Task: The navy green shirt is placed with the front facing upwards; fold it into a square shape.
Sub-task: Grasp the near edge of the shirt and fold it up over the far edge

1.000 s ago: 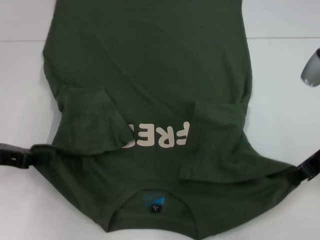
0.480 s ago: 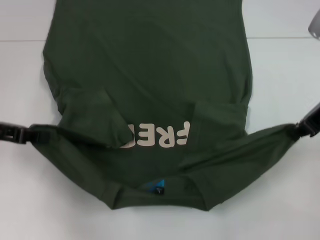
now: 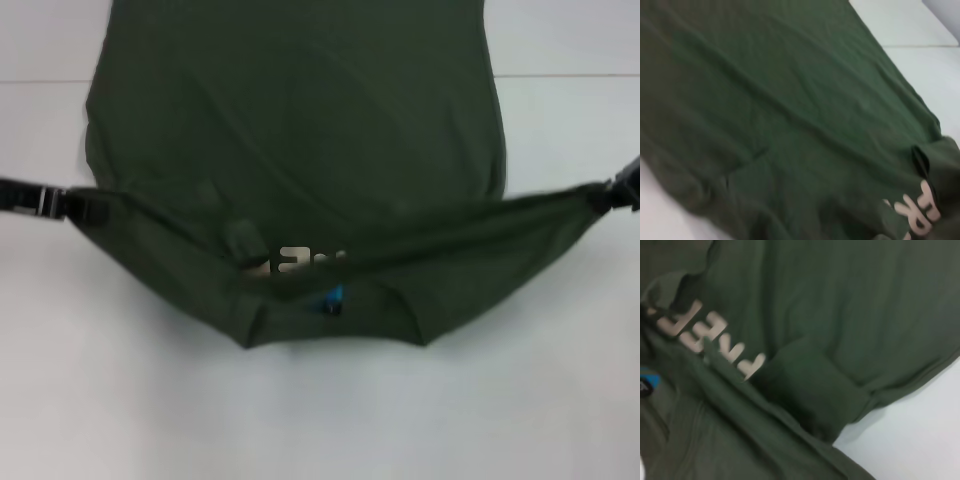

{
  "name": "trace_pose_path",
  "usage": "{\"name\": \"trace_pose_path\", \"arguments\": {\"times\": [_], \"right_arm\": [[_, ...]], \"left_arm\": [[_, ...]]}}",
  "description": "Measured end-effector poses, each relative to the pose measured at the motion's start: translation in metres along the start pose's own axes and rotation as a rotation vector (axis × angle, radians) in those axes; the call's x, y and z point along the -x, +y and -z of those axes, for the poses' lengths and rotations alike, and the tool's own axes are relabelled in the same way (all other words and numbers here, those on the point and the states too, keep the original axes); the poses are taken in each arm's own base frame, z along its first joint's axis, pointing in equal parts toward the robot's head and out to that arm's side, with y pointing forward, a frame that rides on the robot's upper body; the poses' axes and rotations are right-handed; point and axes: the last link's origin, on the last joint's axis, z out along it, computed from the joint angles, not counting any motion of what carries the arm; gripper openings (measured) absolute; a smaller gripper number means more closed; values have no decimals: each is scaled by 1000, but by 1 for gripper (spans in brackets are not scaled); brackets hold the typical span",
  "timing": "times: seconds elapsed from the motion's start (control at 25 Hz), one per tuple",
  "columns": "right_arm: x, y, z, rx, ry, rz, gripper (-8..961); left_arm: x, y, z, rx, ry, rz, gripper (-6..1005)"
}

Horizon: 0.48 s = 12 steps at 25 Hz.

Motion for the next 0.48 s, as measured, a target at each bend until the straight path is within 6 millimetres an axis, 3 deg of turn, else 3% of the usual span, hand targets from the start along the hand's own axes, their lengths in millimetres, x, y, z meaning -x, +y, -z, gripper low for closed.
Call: {"name": "trace_pose_path", "arguments": {"times": [0.48], "right_arm": [[12, -20, 3, -85, -166, 28, 32]], "left_arm": [[-42, 4, -16, -47, 74, -38, 37]]}}
